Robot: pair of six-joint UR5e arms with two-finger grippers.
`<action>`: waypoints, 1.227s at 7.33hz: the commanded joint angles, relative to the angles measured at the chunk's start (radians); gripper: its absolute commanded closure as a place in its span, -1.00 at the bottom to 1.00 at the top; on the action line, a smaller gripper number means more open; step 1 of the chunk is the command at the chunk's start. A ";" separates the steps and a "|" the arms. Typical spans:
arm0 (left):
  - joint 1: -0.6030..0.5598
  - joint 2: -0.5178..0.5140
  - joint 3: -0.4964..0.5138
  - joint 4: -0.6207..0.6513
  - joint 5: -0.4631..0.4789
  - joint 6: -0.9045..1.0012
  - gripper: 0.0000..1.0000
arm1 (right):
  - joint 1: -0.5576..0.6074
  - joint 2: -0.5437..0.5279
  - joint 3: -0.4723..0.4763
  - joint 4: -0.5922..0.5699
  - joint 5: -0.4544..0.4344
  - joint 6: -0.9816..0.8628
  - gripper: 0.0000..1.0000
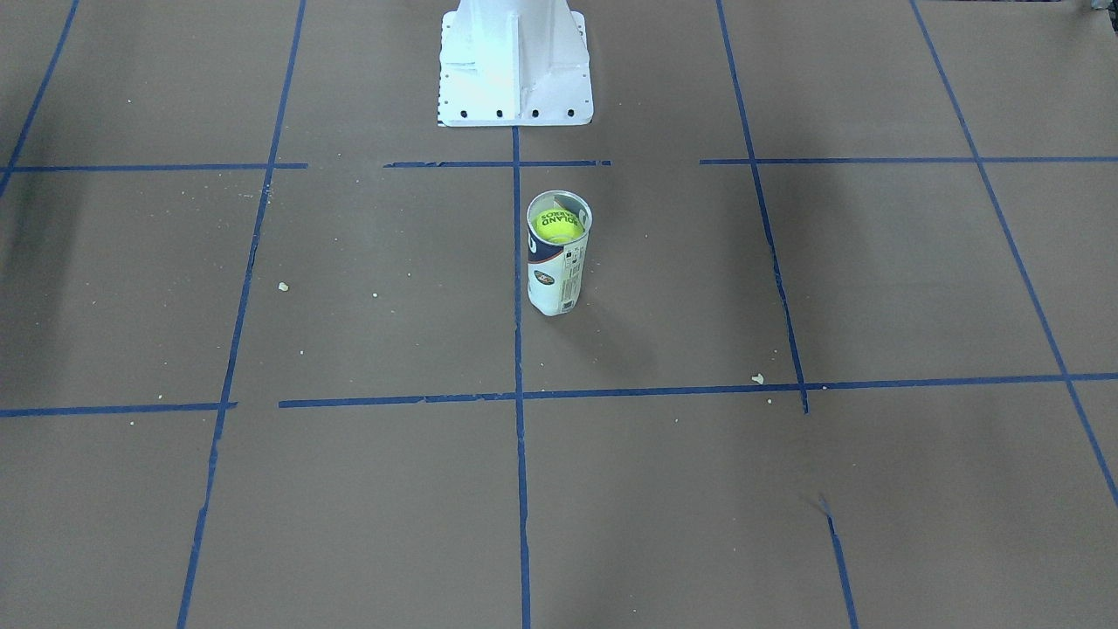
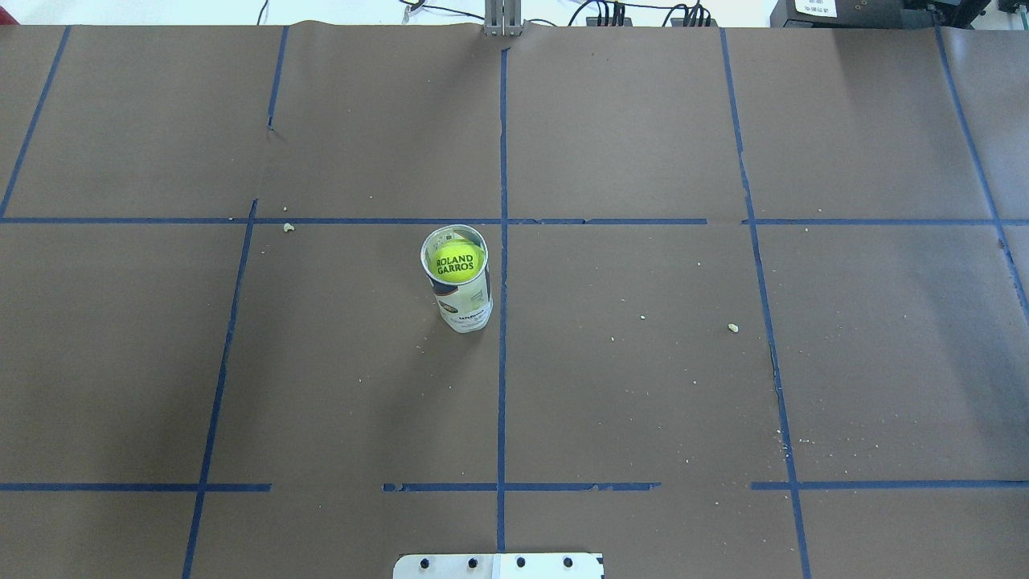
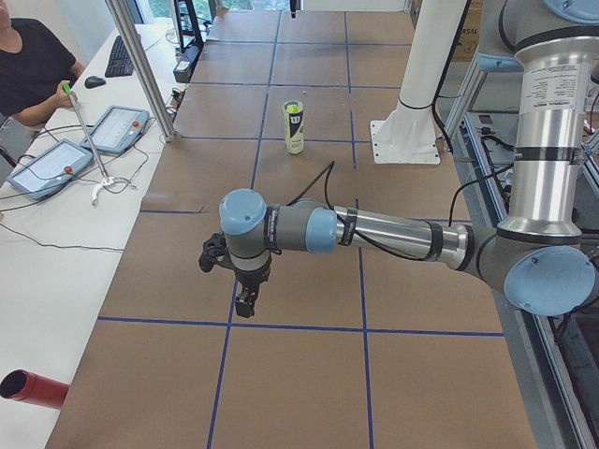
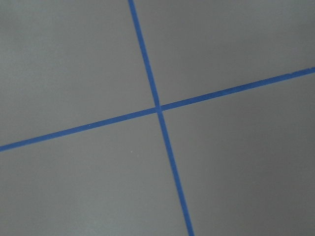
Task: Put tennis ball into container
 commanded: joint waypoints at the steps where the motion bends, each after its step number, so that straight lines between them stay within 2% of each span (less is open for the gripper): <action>1: -0.001 0.016 0.064 -0.060 -0.037 -0.007 -1.00 | 0.000 0.000 0.000 0.000 0.000 0.000 -1.00; 9: -0.003 0.022 0.070 -0.045 -0.029 -0.016 -1.00 | 0.000 0.000 0.000 0.000 0.000 0.000 -1.00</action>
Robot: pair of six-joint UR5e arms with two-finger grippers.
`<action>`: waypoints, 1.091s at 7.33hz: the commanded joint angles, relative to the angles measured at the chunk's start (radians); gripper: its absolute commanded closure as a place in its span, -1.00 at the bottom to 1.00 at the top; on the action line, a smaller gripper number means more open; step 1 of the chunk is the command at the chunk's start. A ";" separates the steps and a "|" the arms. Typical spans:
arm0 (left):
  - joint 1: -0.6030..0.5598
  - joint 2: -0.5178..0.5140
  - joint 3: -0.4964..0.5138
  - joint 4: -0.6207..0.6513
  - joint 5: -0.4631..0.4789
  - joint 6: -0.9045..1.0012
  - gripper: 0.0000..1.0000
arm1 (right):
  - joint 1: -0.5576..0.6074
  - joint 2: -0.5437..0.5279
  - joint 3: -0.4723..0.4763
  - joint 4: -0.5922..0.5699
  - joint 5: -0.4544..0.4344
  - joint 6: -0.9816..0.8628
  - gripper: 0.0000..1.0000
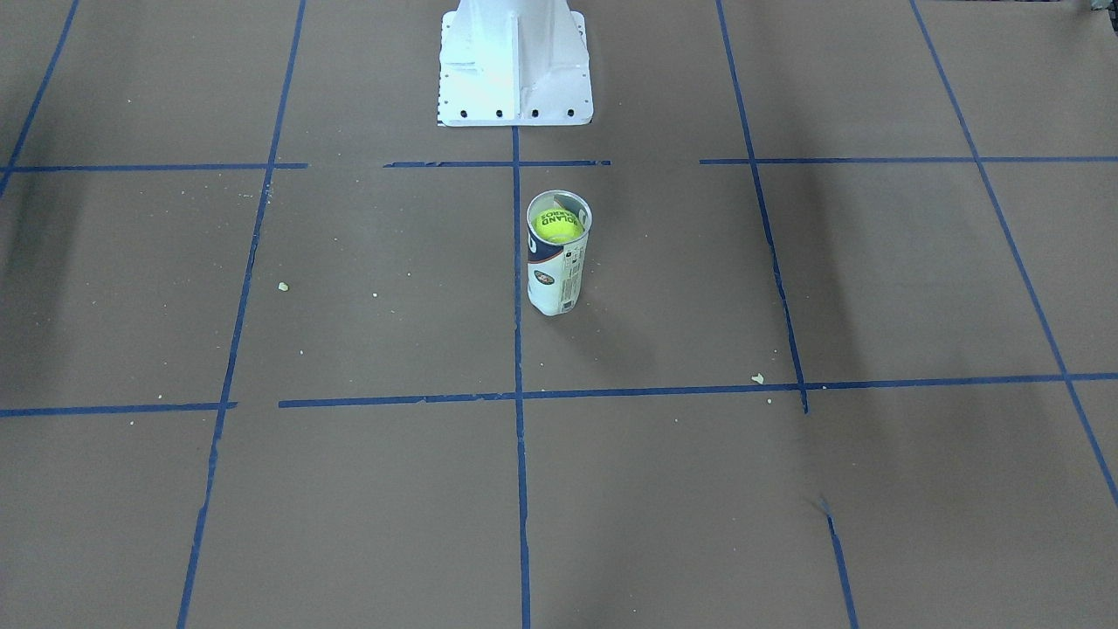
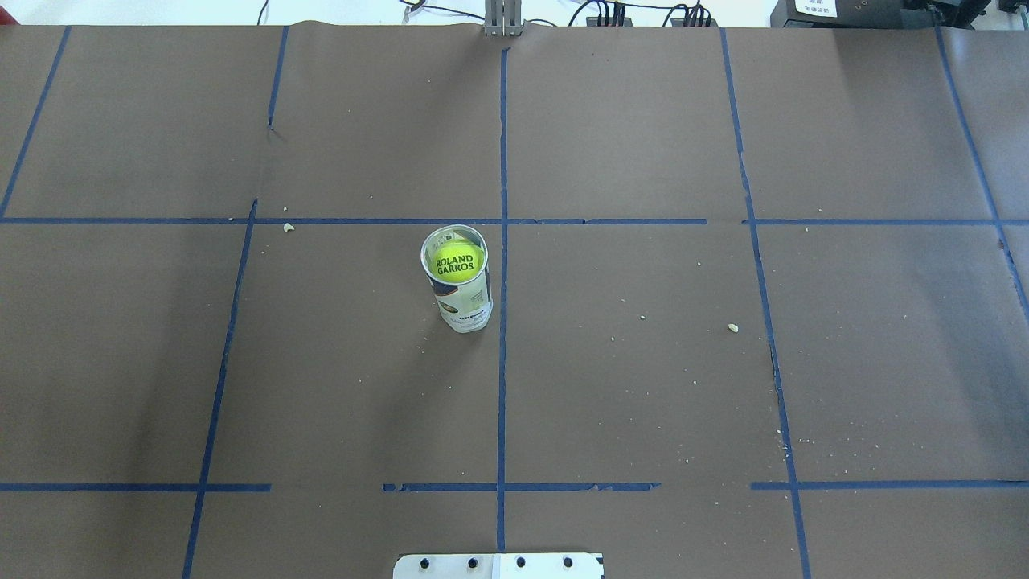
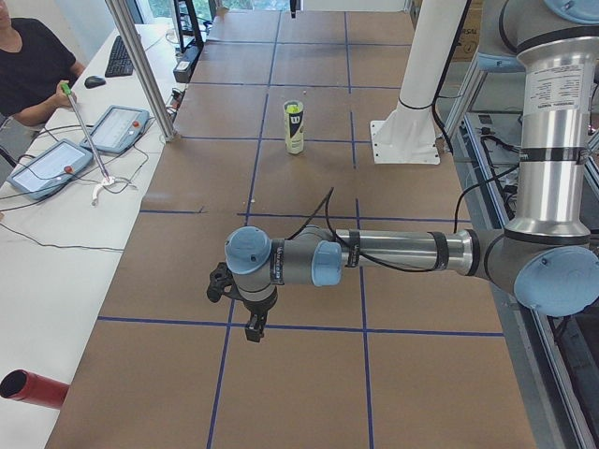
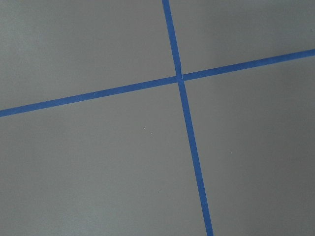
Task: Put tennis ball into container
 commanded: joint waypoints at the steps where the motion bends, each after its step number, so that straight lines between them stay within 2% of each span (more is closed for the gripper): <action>1: -0.002 0.011 0.001 0.006 0.000 -0.021 -1.00 | 0.000 0.000 0.000 0.000 0.000 0.000 -1.00; 3: -0.006 0.028 -0.006 0.004 0.000 -0.097 -1.00 | 0.000 0.000 0.000 0.000 0.000 0.000 -1.00; 8: -0.023 0.028 -0.008 0.004 0.000 -0.095 -1.00 | 0.000 0.000 0.000 0.000 0.000 0.000 -1.00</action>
